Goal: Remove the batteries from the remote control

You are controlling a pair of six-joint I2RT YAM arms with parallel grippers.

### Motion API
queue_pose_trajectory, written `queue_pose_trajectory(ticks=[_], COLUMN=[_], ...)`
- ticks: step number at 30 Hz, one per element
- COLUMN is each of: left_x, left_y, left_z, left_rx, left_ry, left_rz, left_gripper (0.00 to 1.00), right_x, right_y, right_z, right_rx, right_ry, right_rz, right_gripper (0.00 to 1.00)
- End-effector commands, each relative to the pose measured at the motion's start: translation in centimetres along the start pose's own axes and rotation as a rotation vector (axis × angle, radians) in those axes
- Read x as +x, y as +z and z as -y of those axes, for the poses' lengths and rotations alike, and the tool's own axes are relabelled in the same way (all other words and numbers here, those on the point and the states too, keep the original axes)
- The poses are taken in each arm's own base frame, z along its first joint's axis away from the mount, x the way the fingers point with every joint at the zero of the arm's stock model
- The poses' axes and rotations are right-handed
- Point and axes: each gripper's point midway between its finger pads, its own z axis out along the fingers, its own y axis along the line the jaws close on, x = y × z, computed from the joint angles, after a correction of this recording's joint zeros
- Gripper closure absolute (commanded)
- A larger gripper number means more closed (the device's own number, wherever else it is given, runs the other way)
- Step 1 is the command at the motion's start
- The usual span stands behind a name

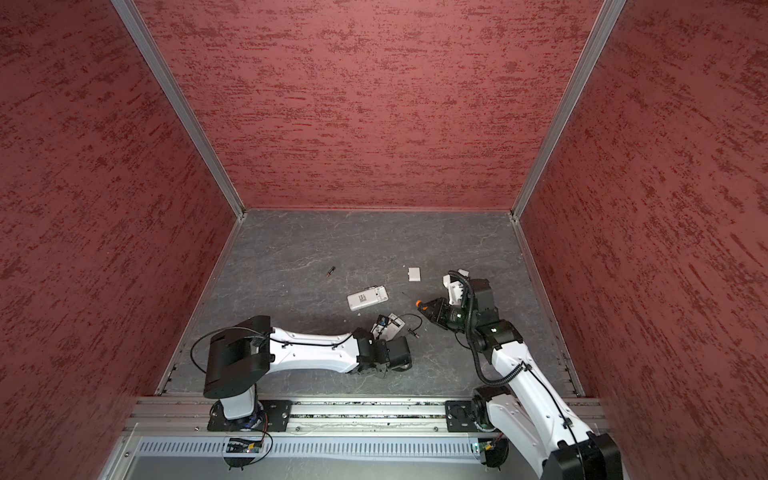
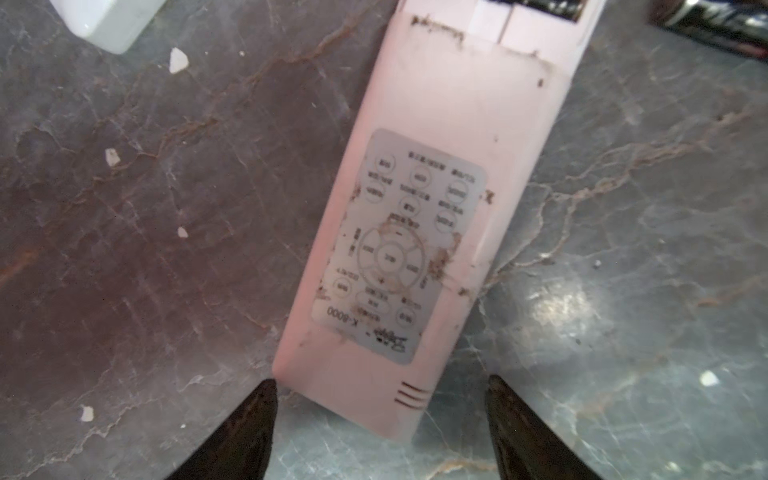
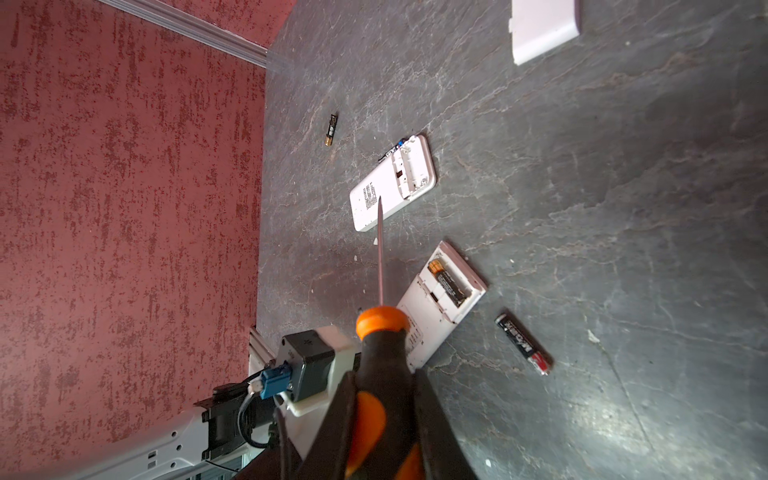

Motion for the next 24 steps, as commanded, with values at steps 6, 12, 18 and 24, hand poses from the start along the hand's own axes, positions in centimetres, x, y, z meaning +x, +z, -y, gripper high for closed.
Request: queue_pose_trajectory(ticks=[6,12,18,24], left_x=[-0.8,-1.6,-2.4,-2.9], left_y=[0.9,1.6,2.6,2.3], left_z=[-2.6,-4.2,-5.3,-5.6], left_rx=[-0.08,-0.081,-0.074,-0.068], left_ry=[0.005,-0.026,-0.044,-0.062], left_rz=[0.025,0.03,0.027,0.036], left_gripper=[0.21,0.21,0.21,0.21], right_x=[-1.2,-1.1,-0.9,-0.5], right_y=[-0.3,0.0,0.2,0.2], right_z=[-1.1,-0.6,-0.2,0.2], right_rx=[-0.019,-0.005,0.013,0.036], right_ry=[-0.011,-0.009,-0.022,-0.038], right_rz=[0.036,0.027,0.005,-0.015], right_gripper=[1.0,1.0,1.0,1.0])
